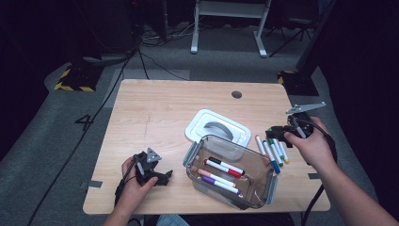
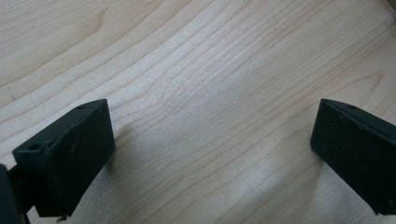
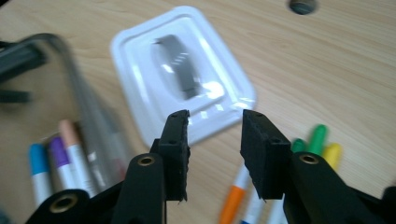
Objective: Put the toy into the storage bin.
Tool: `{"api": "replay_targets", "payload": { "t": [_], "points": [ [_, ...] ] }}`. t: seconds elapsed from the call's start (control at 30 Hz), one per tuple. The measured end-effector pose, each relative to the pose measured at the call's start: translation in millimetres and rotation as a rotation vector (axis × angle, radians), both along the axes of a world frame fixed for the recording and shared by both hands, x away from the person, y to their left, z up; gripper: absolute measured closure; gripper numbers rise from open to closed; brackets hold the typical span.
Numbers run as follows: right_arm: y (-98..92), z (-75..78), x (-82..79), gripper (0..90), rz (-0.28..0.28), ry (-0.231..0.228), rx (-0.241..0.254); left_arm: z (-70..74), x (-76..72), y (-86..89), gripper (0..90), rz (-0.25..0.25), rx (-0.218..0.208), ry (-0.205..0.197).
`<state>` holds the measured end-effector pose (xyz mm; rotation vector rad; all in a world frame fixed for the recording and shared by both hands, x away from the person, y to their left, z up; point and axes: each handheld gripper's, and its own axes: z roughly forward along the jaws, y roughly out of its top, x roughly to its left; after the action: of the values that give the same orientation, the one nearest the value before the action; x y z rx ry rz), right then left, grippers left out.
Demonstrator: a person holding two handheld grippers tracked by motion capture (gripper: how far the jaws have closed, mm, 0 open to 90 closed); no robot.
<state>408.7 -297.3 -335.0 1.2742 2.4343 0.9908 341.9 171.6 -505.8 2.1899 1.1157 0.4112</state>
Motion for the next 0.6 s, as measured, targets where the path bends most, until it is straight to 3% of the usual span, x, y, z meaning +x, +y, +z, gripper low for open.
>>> {"api": "replay_targets", "payload": {
  "t": [0.07,0.17,0.2,0.27,0.33,0.47,0.6],
  "points": [
    [-7.3,-2.7,3.5,61.3,-0.027,-0.002,-0.003,0.0,0.0,0.0,0.1,0.000,0.000,0.000],
    [-36.8,-14.6,17.9,60.9,-0.119,-0.013,-0.032,0.0,0.0,0.0,0.1,0.000,0.000,0.000],
    [-36.8,-14.6,17.9,60.9,-0.119,-0.013,-0.032,0.0,0.0,0.0,0.1,0.000,-0.001,0.000],
    [-55.9,-26.7,25.5,61.0,-0.182,0.005,-0.050,0.0,0.0,0.0,0.1,0.000,0.000,0.000],
    [-61.6,-31.2,27.6,61.0,-0.198,0.013,-0.058,0.0,0.0,0.0,0.1,0.000,0.000,0.000],
    [-84.8,-55.4,35.9,59.9,-0.260,0.038,-0.120,0.0,0.0,0.0,0.1,0.000,0.000,0.000],
    [-98.7,-71.9,41.7,60.2,-0.301,0.065,-0.139,0.0,0.0,0.0,0.1,0.000,0.000,0.000]
  ]
}}
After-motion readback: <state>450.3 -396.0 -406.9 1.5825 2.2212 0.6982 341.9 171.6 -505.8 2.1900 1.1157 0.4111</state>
